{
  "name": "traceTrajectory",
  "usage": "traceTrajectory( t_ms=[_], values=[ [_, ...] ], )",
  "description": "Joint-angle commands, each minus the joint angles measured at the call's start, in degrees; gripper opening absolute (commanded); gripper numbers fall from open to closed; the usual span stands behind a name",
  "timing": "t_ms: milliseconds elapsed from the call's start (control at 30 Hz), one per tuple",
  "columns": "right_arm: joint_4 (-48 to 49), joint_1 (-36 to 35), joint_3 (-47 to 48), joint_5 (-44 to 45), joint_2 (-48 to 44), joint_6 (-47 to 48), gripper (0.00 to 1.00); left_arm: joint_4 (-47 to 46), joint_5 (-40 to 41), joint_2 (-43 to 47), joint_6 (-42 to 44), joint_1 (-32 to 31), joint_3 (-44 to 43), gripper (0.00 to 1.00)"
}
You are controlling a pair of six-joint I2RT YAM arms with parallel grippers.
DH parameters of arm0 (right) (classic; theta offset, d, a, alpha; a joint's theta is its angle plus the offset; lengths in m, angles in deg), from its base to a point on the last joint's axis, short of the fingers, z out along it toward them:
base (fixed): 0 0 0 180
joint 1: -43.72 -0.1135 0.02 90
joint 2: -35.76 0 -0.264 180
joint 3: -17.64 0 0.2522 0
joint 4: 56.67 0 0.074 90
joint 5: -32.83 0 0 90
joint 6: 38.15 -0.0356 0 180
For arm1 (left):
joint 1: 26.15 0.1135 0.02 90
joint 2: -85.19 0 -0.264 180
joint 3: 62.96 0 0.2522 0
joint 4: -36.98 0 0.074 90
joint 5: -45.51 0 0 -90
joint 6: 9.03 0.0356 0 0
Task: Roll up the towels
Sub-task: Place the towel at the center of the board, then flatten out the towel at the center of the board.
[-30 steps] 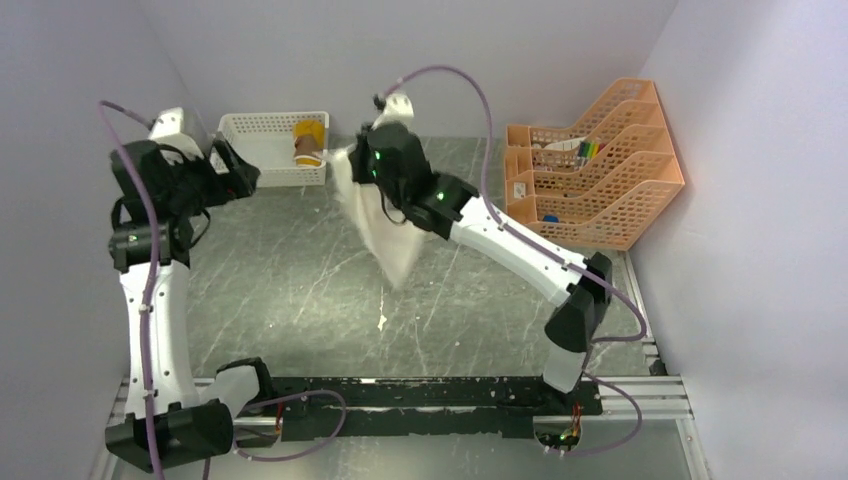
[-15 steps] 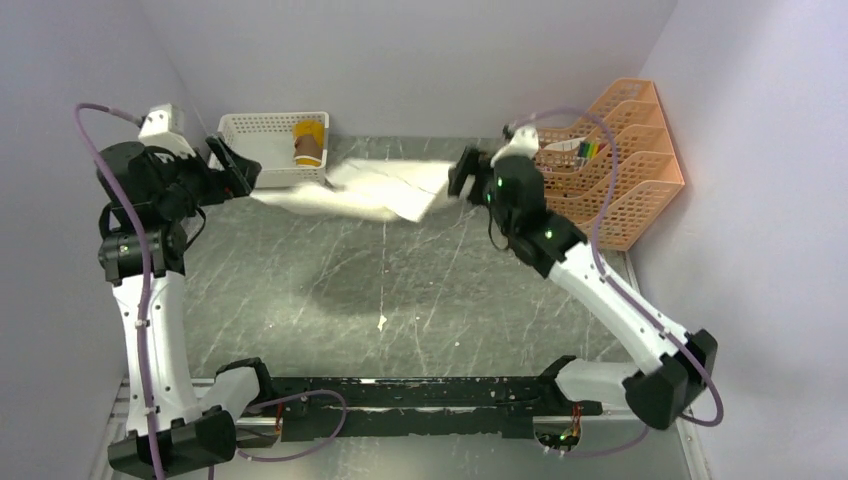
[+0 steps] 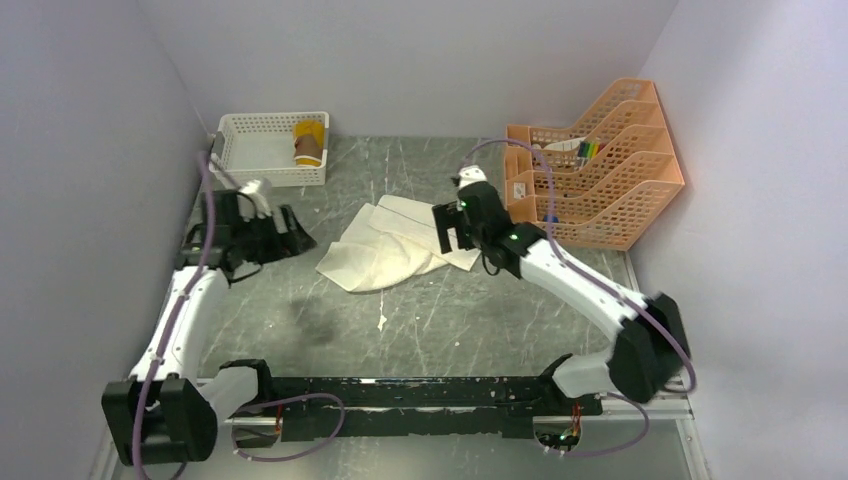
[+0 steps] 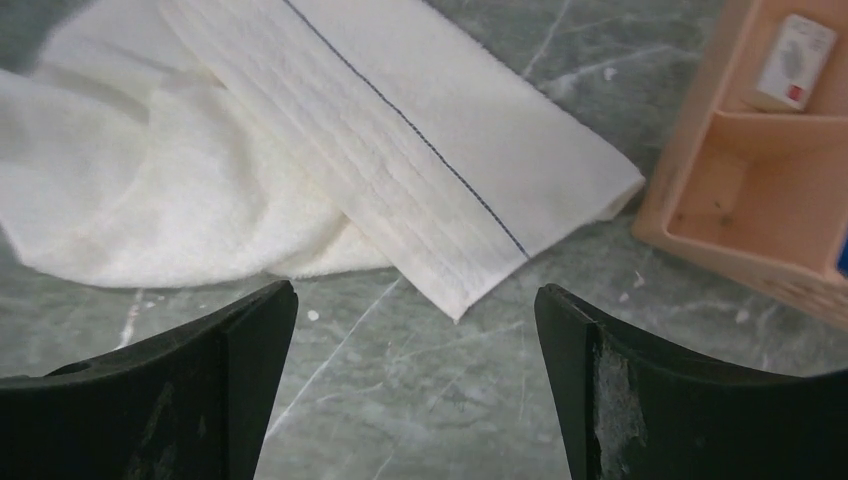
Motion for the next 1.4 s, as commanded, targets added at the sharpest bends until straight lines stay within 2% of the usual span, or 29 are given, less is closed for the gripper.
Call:
traceTrajectory(
  t_ms=[0, 100, 267, 400, 667, 833, 933, 1033, 1167, 1367],
  values=[
    [-6.13, 0.04, 5.17, -4.09, 11.87, 10.26, 0.89, -5.27, 7.85, -2.05, -3.22, -11.78, 3.79, 0.92],
    [-7.50, 0.14, 5.91, -4.68, 16.32, 13.30, 0.89, -7.69, 8.12, -3.83, -6.93, -13.95, 5.46, 0.92],
    [-7.29, 0.14, 4.90, -6.23, 20.69, 14.76, 0.85, -5.94, 9.46, -6.46, -5.60, -14.31, 4.95, 0.92],
    [-6.75, 0.49, 3.97, -2.82, 23.66, 15.37, 0.82, -5.90, 8.82, -7.26, -5.16, -14.45, 6.70, 0.91],
    [-6.11, 2.30, 4.05, -3.02, 28.31, 15.10, 0.71, -7.89, 6.88, -6.32, -7.76, -16.77, 8.88, 0.89],
    [-6.70, 4.09, 4.65, -3.84, 30.30, 14.40, 0.55, -6.91, 8.15, -8.38, -7.41, -20.12, 4.21, 0.88],
    [-7.16, 4.87, 4.53, -3.54, 31.38, 13.89, 0.31, -6.82, 9.40, -10.63, -6.94, -22.27, 1.04, 0.88],
    [-7.75, 5.89, 4.88, -3.52, 32.55, 13.14, 0.00, -8.24, 9.45, -13.36, -6.97, -23.80, -1.22, 0.88],
    [-7.60, 7.97, 5.49, -6.19, 30.38, 11.74, 0.00, -11.50, 9.04, -17.99, -7.70, -25.64, -3.87, 0.88],
    [-6.56, 12.60, 8.45, -15.40, 18.37, 8.99, 0.00, -15.09, 11.30, -28.29, -8.08, -31.78, -10.67, 0.88]
  ],
)
